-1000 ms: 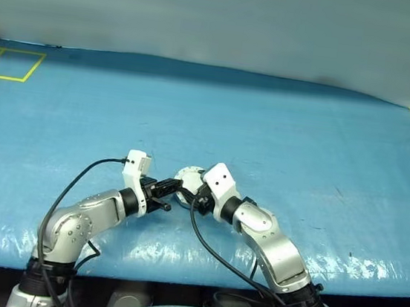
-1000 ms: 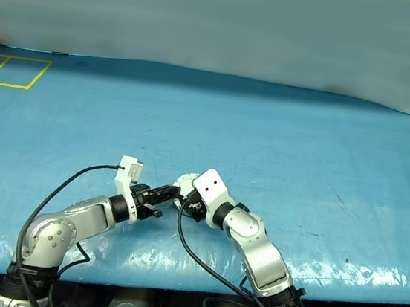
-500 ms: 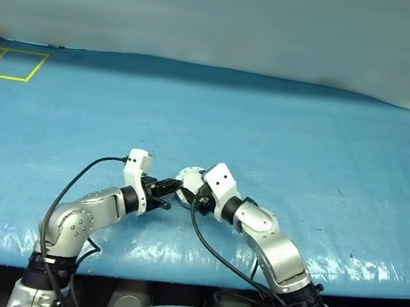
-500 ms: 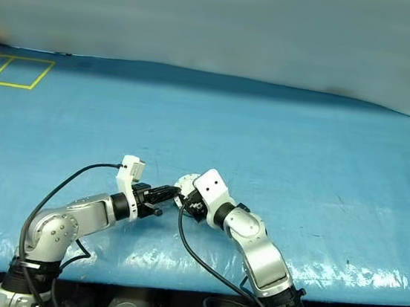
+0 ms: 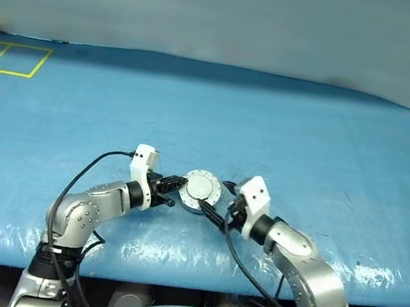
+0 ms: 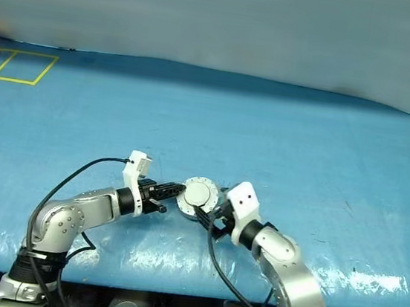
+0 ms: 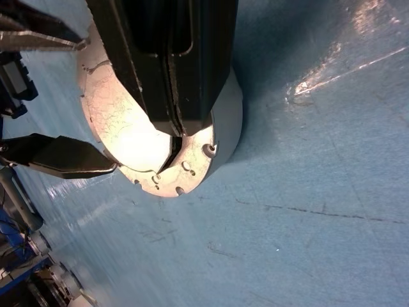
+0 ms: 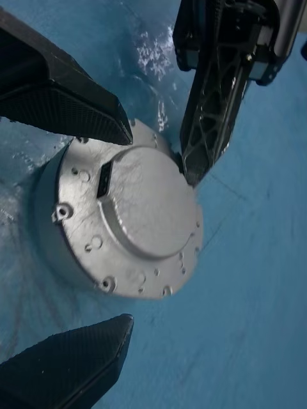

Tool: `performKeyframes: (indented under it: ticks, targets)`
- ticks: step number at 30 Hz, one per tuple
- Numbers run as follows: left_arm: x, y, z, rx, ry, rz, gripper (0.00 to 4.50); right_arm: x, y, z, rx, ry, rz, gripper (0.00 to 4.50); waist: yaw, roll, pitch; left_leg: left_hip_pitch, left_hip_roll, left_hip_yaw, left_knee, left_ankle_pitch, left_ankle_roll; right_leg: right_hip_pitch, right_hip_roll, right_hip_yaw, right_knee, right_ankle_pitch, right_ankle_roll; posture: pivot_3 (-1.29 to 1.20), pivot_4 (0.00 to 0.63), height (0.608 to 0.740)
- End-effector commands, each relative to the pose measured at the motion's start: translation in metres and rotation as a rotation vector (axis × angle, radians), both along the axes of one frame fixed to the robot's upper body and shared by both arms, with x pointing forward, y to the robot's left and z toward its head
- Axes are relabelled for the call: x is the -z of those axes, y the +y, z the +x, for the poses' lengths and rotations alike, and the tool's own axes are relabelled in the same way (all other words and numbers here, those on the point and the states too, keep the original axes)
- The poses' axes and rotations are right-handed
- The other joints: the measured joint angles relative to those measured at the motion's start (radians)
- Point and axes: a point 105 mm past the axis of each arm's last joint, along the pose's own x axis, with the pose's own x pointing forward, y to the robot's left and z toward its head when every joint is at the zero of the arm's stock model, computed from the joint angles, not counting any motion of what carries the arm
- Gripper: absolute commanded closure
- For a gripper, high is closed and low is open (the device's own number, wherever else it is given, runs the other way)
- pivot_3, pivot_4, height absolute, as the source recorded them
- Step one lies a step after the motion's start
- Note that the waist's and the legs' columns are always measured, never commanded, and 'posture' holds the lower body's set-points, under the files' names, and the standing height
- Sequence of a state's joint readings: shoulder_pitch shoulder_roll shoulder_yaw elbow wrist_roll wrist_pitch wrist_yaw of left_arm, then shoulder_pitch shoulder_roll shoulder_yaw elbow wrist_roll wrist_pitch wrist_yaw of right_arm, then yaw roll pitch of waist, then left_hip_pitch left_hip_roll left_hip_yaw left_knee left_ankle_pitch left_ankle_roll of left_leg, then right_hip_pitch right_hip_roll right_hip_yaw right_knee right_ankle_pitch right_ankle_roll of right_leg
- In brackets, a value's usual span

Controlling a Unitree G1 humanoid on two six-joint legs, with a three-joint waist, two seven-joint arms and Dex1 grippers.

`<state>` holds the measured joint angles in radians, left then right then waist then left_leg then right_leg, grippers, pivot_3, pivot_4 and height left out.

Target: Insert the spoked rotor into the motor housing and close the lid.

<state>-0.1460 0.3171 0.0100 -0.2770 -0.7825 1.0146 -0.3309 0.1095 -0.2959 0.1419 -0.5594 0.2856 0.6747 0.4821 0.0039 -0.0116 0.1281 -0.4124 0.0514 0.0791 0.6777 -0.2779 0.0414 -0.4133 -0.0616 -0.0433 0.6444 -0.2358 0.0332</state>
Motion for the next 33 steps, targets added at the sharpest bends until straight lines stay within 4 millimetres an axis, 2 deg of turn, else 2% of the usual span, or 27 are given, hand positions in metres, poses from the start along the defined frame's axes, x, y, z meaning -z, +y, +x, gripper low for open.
performKeyframes:
  ticks: [1,4,9,13,17,25,28,33]
  targets:
    - [0.005,0.000,-0.002,0.009,0.011,0.018,4.50,-0.019,-0.008,-0.003,0.059,0.042,0.173,0.01,0.000,0.000,0.000,0.000,0.000,0.000,0.000,0.000,0.001,0.000,0.000,0.000,0.000,0.000,0.000,0.00,0.150,0.740]
    - [0.004,-0.001,-0.001,0.020,0.000,0.022,4.50,-0.011,-0.009,-0.004,0.115,0.167,0.307,0.01,-0.001,0.001,0.001,0.001,0.000,0.000,0.000,0.000,0.001,0.000,0.000,0.000,0.000,0.000,0.000,0.00,0.150,0.740]
    - [0.002,-0.003,0.000,0.029,-0.012,0.026,4.50,-0.001,0.004,-0.005,0.152,0.335,0.501,0.01,-0.001,0.002,0.001,0.000,0.000,-0.001,0.000,0.000,0.001,0.000,0.000,0.000,0.000,0.000,0.000,0.00,0.150,0.740]
    - [0.003,-0.002,0.000,0.028,-0.015,0.029,4.50,0.003,0.015,-0.008,0.141,0.426,0.591,0.01,-0.001,0.002,0.002,-0.001,0.000,-0.001,0.000,-0.001,0.002,0.000,0.000,0.000,0.000,0.000,0.000,0.00,0.150,0.740]
    - [0.004,-0.002,0.000,0.027,-0.017,0.036,4.50,0.012,0.017,-0.006,0.171,0.527,0.680,0.01,-0.005,0.003,0.002,0.000,0.000,-0.001,0.000,-0.001,0.002,0.000,0.000,0.000,0.000,0.000,0.000,0.00,0.150,0.740]
    - [0.004,-0.002,0.000,0.028,-0.023,0.038,4.50,0.015,0.024,-0.006,0.176,0.654,0.847,0.01,-0.007,0.005,0.003,-0.001,0.000,-0.001,0.000,-0.001,0.002,0.000,0.000,0.000,0.000,0.000,0.000,0.00,0.150,0.740]
    - [0.005,-0.002,0.000,0.027,-0.023,0.037,4.50,0.017,0.022,-0.005,0.187,0.692,0.911,0.60,-0.007,0.005,0.003,0.000,0.000,-0.001,0.000,-0.001,0.002,0.000,0.000,0.001,0.000,0.000,0.000,0.00,0.150,0.740]
    - [0.006,-0.002,-0.001,0.026,-0.021,0.040,4.50,0.021,0.022,-0.009,0.180,0.745,0.931,2.28,-0.009,0.005,0.003,-0.001,0.000,-0.001,0.000,-0.001,0.002,0.000,0.000,0.001,0.000,0.001,0.000,0.00,0.150,0.740]
